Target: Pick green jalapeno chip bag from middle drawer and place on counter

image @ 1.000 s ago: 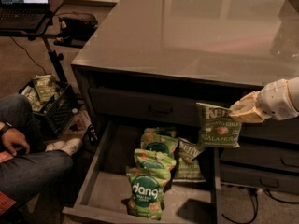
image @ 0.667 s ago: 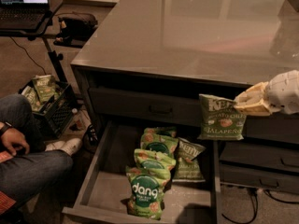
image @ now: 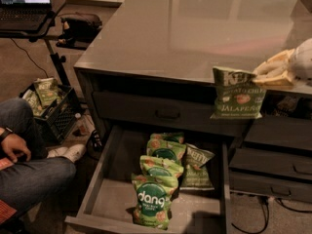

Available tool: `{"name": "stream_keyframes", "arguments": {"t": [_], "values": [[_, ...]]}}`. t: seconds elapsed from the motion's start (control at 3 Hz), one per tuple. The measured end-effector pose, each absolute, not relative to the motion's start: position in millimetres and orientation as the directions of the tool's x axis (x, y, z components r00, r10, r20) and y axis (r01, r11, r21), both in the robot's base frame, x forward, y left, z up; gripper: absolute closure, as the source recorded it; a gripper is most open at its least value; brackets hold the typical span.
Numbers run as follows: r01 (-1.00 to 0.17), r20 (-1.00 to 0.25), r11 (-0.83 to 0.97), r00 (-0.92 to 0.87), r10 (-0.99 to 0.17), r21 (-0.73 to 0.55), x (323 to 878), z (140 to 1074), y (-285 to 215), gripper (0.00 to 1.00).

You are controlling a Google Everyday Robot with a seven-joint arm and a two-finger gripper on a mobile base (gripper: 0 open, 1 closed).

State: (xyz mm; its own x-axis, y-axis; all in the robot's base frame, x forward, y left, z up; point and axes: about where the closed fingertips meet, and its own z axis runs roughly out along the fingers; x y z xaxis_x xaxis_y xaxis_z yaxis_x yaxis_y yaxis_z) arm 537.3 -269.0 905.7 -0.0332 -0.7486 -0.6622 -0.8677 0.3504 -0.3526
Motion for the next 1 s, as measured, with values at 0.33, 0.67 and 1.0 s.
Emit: {"name": "stream_keyframes", "arguments": {"t": [0.33,0.67,1.0], "values": [[-0.849,-0.621,0.328,0.000,-0.784,-0.415,557.7,935.0,-272.6,1.00],[-0.839,-0.581,0.304,0.018,-0.813,-0.452,585.7,956.3,-276.0,1.00],[-0.834,-0.547,0.278,0.034,-0.837,-0.477,613.5,973.4,-275.4,1.00]]}}
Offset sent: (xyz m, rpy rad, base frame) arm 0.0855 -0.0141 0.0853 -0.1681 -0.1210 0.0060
